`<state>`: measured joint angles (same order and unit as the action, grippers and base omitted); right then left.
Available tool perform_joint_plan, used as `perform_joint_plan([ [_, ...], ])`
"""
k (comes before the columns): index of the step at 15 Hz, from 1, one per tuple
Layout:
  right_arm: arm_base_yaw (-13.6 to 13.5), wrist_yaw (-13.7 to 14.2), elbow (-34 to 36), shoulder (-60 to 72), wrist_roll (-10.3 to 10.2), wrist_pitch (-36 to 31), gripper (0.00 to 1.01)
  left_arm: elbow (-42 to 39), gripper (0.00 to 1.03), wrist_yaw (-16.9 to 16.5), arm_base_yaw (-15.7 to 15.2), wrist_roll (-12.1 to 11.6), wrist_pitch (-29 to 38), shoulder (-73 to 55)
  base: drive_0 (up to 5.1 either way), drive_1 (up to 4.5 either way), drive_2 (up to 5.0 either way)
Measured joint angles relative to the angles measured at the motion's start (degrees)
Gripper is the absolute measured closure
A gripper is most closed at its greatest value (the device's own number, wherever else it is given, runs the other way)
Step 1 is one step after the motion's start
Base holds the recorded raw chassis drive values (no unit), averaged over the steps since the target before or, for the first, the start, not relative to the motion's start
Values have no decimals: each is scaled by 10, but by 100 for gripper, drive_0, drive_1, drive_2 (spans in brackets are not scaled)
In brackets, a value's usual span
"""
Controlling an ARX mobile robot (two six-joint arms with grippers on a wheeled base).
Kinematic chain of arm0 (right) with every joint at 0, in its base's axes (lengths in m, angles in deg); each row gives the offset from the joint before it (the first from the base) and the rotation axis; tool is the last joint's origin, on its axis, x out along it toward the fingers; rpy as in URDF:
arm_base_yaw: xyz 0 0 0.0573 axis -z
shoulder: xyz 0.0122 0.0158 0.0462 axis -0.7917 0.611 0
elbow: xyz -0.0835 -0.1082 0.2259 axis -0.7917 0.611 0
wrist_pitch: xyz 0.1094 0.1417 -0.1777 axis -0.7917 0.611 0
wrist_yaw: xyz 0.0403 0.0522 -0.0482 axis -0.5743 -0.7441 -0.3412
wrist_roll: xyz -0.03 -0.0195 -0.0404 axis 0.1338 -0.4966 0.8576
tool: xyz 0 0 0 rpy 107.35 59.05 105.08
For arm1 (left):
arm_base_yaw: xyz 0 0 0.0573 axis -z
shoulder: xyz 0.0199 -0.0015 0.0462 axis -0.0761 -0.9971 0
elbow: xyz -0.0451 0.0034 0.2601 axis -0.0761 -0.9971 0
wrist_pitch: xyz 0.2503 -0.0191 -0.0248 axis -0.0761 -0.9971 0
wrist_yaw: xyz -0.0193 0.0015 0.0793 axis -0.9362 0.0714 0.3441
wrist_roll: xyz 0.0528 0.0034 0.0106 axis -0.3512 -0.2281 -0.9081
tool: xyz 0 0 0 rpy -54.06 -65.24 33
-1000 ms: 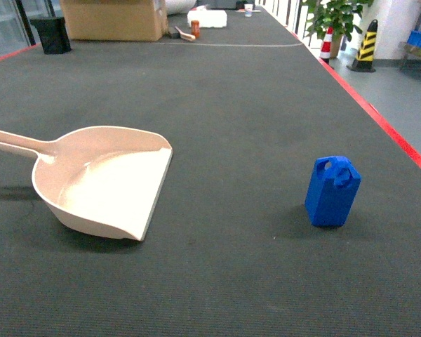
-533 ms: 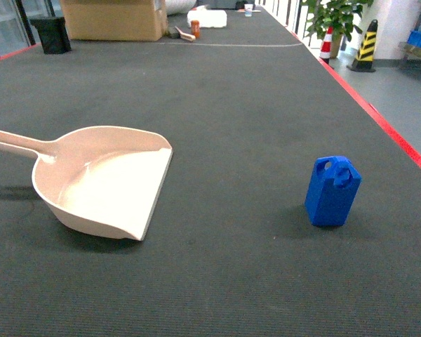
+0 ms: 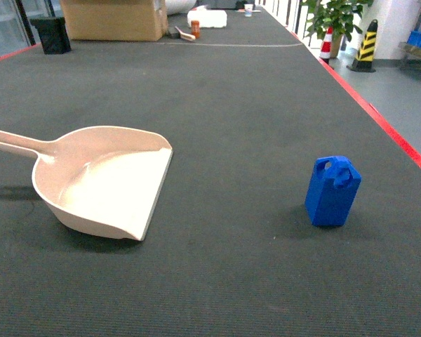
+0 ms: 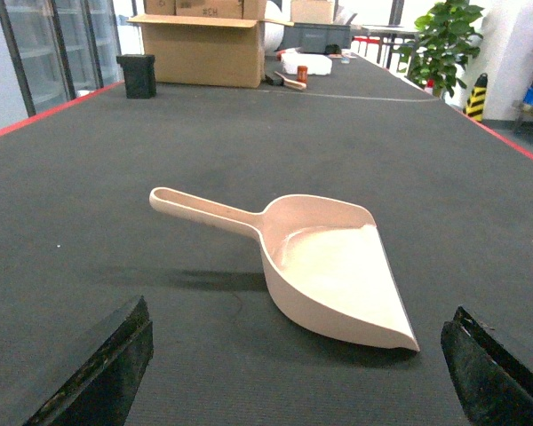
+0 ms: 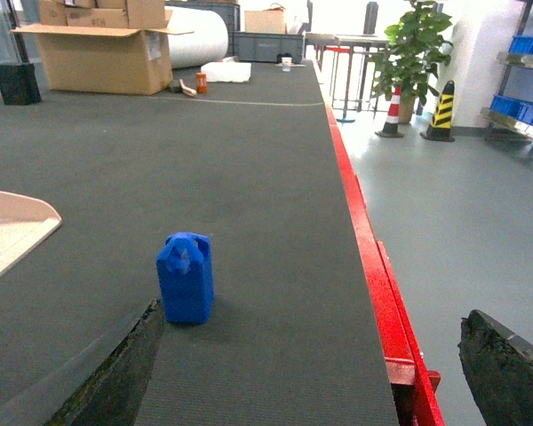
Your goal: Place part in tray to right shelf
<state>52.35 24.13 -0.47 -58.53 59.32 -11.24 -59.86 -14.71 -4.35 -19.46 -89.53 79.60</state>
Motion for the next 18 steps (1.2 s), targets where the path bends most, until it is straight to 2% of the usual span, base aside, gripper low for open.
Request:
perform_joint_plan([
  [18, 0, 0, 0, 0, 0, 0, 3, 0, 5, 0, 0, 0, 0, 0, 0, 0, 0],
])
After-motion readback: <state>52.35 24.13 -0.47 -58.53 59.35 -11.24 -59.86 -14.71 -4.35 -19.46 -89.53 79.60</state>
